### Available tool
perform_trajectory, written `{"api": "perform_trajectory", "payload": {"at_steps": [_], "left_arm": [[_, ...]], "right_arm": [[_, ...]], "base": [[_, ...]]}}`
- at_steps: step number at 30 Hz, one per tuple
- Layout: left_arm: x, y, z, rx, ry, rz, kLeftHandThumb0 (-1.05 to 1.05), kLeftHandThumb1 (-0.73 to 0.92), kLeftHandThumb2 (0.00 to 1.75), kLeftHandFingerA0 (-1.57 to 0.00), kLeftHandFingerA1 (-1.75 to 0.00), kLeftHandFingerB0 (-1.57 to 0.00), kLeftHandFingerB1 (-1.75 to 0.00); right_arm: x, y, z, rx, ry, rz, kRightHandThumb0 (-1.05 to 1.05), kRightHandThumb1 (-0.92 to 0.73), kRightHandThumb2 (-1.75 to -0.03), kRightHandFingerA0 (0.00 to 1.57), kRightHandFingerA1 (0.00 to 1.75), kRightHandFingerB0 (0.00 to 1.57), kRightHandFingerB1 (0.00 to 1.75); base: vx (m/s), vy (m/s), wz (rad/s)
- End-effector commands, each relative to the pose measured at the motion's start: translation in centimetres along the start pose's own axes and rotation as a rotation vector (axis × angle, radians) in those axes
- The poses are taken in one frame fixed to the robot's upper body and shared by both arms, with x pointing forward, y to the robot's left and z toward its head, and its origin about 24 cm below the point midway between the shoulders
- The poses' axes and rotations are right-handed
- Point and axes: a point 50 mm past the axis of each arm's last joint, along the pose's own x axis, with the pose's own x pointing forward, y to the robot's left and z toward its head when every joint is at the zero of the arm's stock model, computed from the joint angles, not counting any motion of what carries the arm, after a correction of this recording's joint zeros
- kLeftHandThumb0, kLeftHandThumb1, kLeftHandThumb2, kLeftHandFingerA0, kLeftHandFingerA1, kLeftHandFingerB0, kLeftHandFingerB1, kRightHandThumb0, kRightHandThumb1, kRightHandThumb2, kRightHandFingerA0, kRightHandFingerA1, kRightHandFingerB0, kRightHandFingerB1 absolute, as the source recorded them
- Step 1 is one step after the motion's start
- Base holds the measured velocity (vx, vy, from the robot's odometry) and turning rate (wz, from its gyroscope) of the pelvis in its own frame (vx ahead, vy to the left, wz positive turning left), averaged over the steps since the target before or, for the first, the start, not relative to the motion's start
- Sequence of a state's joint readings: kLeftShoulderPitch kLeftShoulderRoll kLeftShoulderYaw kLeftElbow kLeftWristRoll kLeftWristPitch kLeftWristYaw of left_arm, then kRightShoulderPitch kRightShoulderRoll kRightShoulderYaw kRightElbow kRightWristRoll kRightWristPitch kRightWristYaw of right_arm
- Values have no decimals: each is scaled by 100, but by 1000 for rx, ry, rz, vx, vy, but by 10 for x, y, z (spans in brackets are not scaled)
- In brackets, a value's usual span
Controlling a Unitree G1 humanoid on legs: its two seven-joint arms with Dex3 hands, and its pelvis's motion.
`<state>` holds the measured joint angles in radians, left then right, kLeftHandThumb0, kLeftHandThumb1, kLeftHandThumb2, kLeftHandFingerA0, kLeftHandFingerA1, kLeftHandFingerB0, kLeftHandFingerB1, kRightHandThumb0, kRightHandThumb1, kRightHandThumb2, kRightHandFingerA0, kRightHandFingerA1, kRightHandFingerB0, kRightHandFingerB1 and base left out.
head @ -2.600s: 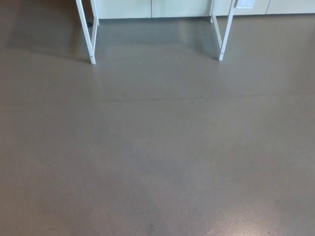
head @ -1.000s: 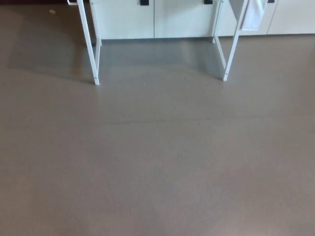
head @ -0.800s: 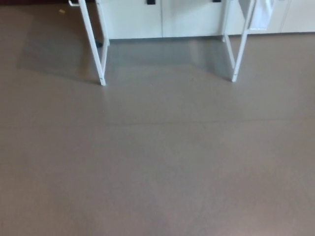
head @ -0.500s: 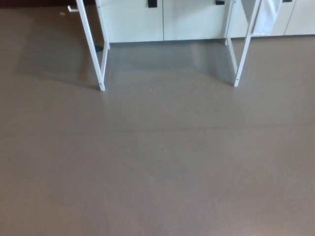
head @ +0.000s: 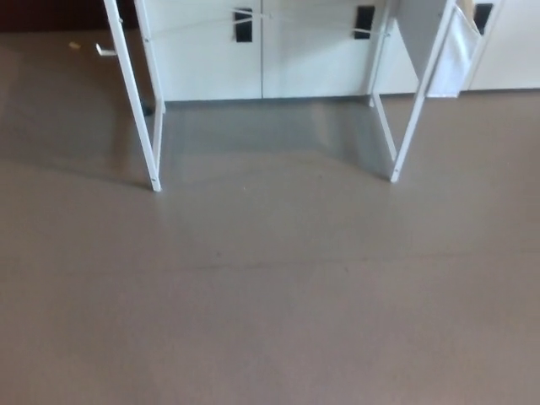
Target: The robot walk towards a table in front and then pushes a layer of a file tray back to its original position using its right hand
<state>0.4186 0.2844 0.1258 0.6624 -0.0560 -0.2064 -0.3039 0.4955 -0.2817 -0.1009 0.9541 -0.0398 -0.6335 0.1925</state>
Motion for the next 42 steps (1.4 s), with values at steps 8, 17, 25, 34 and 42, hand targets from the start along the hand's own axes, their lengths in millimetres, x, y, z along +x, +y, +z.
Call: {"api": "perform_trajectory", "payload": {"at_steps": [8,17,25,34,42], "left_arm": [[-5,-1,-5,68,48,-17,-24,62,59,-53,-40,-40,-35],[-5,-1,-10,98,96,-9,-20,61,58,-53,-41,-41,-36],[-4,0,-9,113,98,-16,-20,61,58,-52,-41,-40,-35],[-6,-2,-6,133,99,-23,-21,62,59,-50,-40,-38,-35],[-5,-1,-8,132,103,-24,-22,61,58,-52,-40,-39,-35]], "right_arm": [[-4,-7,-5,-65,14,-15,-69,-38,-81,65,72,49,62],[-5,-5,-8,-56,30,-11,-67,-37,-80,65,72,50,62],[-5,-4,-8,-96,28,-4,-72,-38,-81,65,73,50,64],[-6,-3,-9,-113,23,4,-71,-39,-82,63,73,51,64],[-6,-2,-10,-128,28,13,-71,-39,-83,62,72,50,64]], "base": [[381,-221,22],[380,120,-10],[384,121,-15],[447,-120,40],[315,-29,-9]]}}
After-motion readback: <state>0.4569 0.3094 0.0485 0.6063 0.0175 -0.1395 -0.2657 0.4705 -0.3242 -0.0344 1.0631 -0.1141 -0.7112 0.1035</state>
